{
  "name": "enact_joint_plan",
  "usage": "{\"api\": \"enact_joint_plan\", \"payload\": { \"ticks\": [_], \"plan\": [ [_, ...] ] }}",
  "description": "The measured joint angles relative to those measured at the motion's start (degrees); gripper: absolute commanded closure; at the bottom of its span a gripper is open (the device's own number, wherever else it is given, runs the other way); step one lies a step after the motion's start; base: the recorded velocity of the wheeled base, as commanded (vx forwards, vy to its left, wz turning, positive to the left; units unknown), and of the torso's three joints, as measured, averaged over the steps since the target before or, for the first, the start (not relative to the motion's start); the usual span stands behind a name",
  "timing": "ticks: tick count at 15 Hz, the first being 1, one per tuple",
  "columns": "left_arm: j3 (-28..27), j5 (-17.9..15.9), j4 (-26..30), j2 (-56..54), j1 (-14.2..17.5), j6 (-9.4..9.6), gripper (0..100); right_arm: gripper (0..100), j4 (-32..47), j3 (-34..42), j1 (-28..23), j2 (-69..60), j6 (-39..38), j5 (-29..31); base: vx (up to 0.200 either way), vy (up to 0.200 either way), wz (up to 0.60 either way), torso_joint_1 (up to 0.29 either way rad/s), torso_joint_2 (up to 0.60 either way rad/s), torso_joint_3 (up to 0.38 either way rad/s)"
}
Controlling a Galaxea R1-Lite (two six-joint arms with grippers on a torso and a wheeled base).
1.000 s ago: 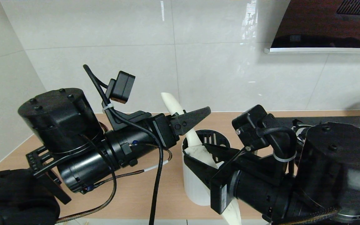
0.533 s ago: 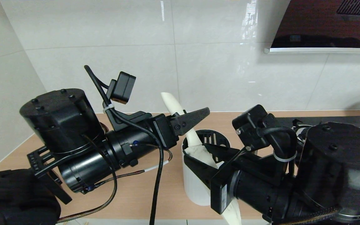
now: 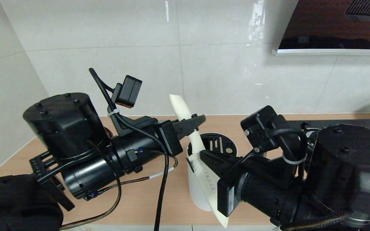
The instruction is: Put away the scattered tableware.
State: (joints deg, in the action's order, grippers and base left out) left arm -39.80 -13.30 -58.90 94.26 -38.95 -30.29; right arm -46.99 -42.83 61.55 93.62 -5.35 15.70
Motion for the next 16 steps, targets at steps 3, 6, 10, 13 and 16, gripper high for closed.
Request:
{"api": "enact_joint_plan", "payload": {
  "ticks": [3,6,10,13,16],
  "plan": [
    [-0.2,0.5,-0.1,0.0,0.0,-0.02,100,100,0.0,-0.1,0.0,0.0,0.0,1.0,0.000,0.000,0.00,0.000,0.00,0.000],
    [-0.9,2.3,-0.1,-0.7,0.0,0.96,100,0,0.0,-0.3,-0.5,-0.6,0.1,2.2,0.000,0.000,0.00,0.000,0.00,0.000],
    [-2.2,3.3,-0.1,-3.5,1.9,4.77,100,0,0.2,-0.7,-3.7,-2.7,0.2,2.2,0.000,0.000,0.00,0.000,0.00,0.000],
    [-5.2,3.0,0.0,-5.4,4.0,7.34,100,0,0.5,-1.0,-7.0,-4.1,0.4,2.1,0.000,0.000,0.00,0.000,0.00,0.000],
    [-9.9,0.4,-0.2,-6.5,5.6,15.98,100,0,0.9,-1.6,-11.6,-5.9,0.6,2.0,0.000,0.000,0.00,0.000,0.00,0.000]
  ]
}}
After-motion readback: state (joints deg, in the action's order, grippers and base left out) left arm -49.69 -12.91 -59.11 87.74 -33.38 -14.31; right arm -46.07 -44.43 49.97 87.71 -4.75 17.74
